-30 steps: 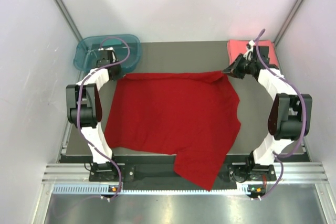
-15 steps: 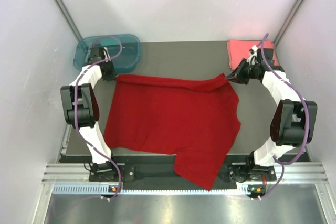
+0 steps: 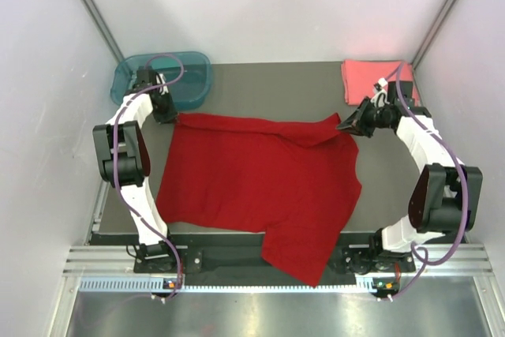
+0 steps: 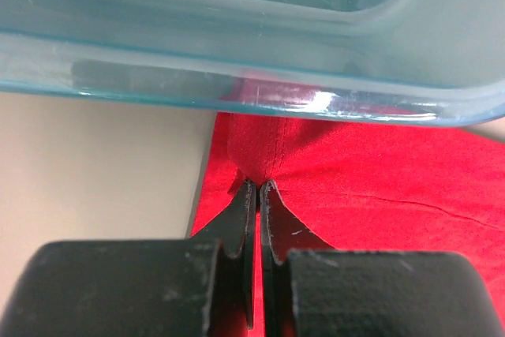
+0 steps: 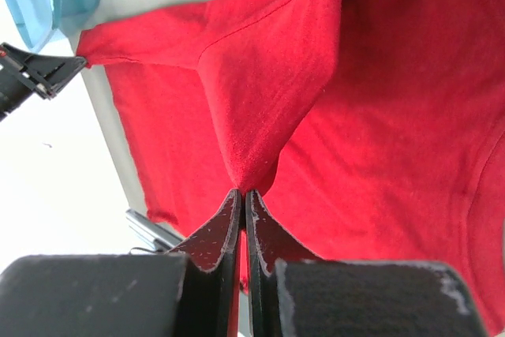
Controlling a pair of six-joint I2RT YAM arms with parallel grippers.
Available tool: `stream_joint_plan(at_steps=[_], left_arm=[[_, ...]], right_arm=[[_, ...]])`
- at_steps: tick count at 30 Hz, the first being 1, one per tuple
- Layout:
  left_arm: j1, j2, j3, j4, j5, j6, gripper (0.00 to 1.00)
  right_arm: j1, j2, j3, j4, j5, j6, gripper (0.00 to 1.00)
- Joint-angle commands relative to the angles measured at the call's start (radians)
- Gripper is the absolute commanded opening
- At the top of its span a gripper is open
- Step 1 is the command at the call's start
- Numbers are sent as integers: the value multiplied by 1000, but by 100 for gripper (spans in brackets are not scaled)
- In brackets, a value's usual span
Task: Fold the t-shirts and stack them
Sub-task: Fold the tshirt
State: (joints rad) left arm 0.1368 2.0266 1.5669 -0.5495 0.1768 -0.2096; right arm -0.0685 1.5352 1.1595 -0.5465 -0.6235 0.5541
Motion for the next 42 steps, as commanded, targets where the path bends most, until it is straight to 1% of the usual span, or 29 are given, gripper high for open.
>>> stream_joint_plan(at_steps=[1,5,11,17,20,29,35,42], left_arm=[[6,-8,13,-18,21,16,0],[6,-16,36,-32,9,21,0],[7,15,84,-85,3,29,0],[6,17,87,-102,-5,21,0],[7,-2,85,-112,-16,21,0],[7,-39,28,-125,-34,16,0],[6,-42,1,-147,-68,18,0],[6,-26,-21,-153,-68,9,0]], right_arm=[[-11,-67,-26,-6,-15,33,0],[-11,-99,-23,-6,-30,58,0],[10,-147,-24,-84,1,44,0],[24,-227,-170,-81,-10,81,0],[22,-250,-187,-101,-5,86,0],[22,-274,-179,-170,47,53,0],[18,-248,-170,-197,96,-3,1],[7,-225,-165,-205,91,-31,1]])
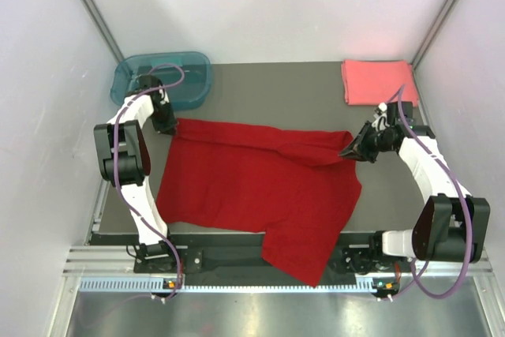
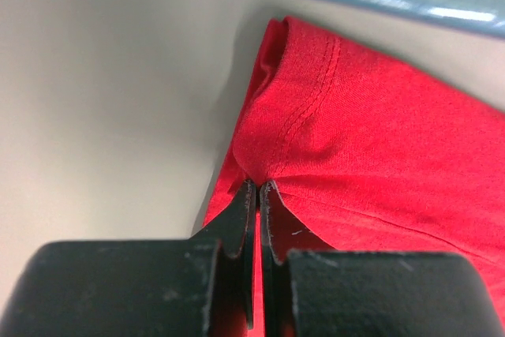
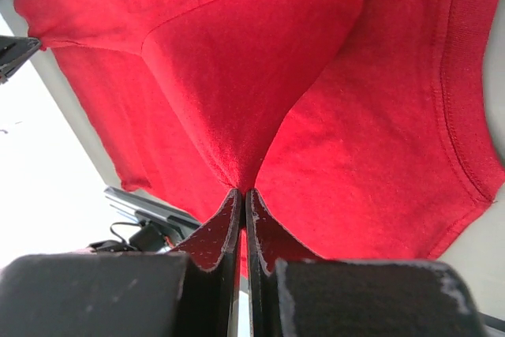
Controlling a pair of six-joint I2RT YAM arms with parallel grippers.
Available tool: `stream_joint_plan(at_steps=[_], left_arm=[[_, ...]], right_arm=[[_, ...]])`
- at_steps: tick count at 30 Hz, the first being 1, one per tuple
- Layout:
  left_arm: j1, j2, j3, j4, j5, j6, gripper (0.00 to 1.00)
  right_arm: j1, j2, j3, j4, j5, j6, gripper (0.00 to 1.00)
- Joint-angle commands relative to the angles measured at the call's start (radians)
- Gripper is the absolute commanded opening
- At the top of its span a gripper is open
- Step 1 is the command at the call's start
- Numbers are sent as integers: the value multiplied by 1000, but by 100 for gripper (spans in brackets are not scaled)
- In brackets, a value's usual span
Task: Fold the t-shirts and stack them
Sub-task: Fold the tshirt
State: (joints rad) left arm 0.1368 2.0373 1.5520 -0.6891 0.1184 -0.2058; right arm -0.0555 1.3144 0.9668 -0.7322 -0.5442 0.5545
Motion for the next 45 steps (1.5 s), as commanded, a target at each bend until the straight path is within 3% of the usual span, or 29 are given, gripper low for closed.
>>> stream_joint_plan(at_steps=[1,37,45], left_arm=[[6,-37,-6,-18,-10,5,0],[6,-104,-87,-29,-74,-3,0],[7,-98,-96,-36,-91,0,0]], right_arm=[[-6,-7,30,-24,13,-34,1],[-7,-10,96,-98,47,-70,0],[-4,2,21,-82,58,-91,1]])
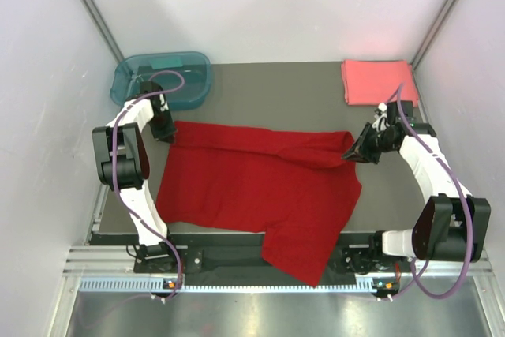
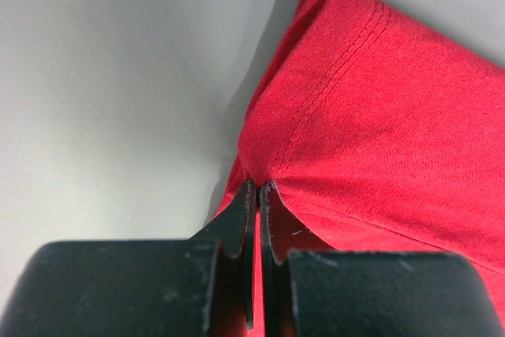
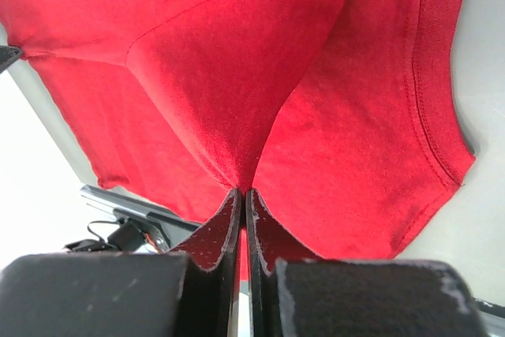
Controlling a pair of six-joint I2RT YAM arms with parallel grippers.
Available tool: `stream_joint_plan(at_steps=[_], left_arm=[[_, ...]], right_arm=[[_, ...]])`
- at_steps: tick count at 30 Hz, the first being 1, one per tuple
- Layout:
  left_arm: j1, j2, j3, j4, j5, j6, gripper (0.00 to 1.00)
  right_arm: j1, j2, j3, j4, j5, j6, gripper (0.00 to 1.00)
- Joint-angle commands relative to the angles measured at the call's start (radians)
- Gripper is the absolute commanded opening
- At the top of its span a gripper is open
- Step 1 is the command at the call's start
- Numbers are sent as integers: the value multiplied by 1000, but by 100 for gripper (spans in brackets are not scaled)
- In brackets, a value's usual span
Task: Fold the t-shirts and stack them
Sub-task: Fold the tshirt
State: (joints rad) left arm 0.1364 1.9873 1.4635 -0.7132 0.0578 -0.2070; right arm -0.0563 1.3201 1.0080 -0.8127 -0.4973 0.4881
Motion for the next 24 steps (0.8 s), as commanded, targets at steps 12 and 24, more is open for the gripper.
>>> stream_joint_plan(at_steps=[12,24], left_arm=[[8,-39,-22,-19,-38,0,0],[8,-42,-51,-11,-35,-3,0]], right_arm=[[-4,22,-71,24,29,-46,1],[-4,47,-115,53,37,-60,2]])
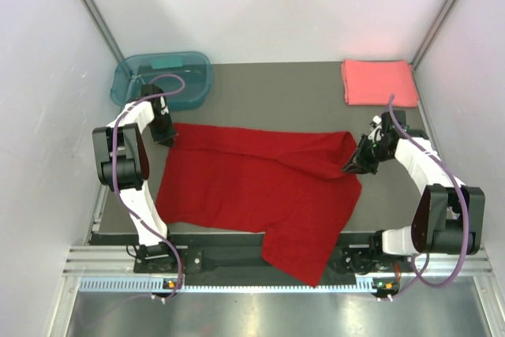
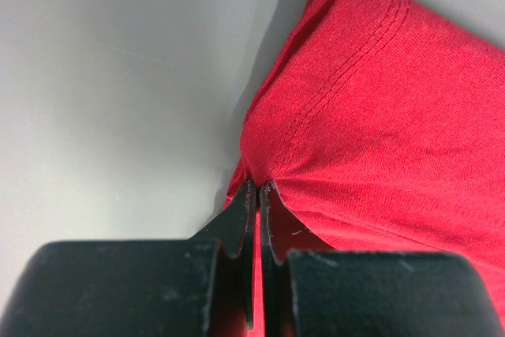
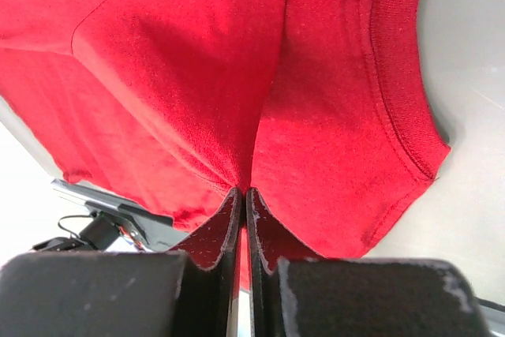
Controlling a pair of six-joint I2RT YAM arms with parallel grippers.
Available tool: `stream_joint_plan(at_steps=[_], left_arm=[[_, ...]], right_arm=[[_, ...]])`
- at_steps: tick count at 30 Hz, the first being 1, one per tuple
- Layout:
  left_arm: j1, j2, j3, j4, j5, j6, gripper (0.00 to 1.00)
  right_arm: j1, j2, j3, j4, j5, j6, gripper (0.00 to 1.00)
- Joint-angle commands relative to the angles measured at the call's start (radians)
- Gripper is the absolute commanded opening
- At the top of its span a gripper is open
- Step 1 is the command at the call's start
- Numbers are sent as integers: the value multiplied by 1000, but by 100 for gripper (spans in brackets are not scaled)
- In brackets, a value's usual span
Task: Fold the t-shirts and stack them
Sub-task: Fold the tshirt
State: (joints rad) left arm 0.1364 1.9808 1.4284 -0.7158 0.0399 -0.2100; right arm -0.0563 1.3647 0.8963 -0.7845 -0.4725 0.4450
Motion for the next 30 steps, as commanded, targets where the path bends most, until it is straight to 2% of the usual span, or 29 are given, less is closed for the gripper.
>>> stream_joint_plan(at_steps=[1,5,10,12,13,14,15,16,17,20,21,22,26,27,30], left_arm=[[8,-36,-17,-8,-17,0,0],[8,-28,-16,-8,-18,-2,1],[8,-30,-17,-5,-31,-5,13],[8,-34,-17,-5,-31,-8,15],[8,-46,-14,-5,-31,-8,20],[9,-56,-10,-5,-66,-11,22],[9,-65,-5,-7,-70,-12,24],[8,-89,3,-14,-75,-17,31],[8,-105,19,-22,-80,-25,34],[8,-189,33,-16,-54,-68,45],[8,-235,26,-1,-45,-90,47],[8,-258,18,15,22,-104,48],[8,-338,-83,252,194,-156,39],[8,-342,-98,301,224,-182,34],[6,-294,-108,384,330,-238,27]], right_arm=[[-4,2,-7,27,12,-19,2],[-4,8,-11,37,12,-20,3],[-4,20,-20,44,15,-32,7],[-4,25,-26,44,20,-40,10],[-4,28,-27,39,23,-43,12],[-4,33,-22,22,38,-51,18],[-4,31,-22,15,46,-61,20],[-4,30,-19,4,55,-66,22],[-4,16,-13,-8,67,-68,24],[-4,-25,4,-12,107,-48,36],[-4,-23,16,22,129,-42,44],[-4,-13,32,49,136,-42,47],[-8,162,198,172,138,-45,49],[-8,190,225,188,140,-51,49],[-11,295,328,218,158,-71,49]])
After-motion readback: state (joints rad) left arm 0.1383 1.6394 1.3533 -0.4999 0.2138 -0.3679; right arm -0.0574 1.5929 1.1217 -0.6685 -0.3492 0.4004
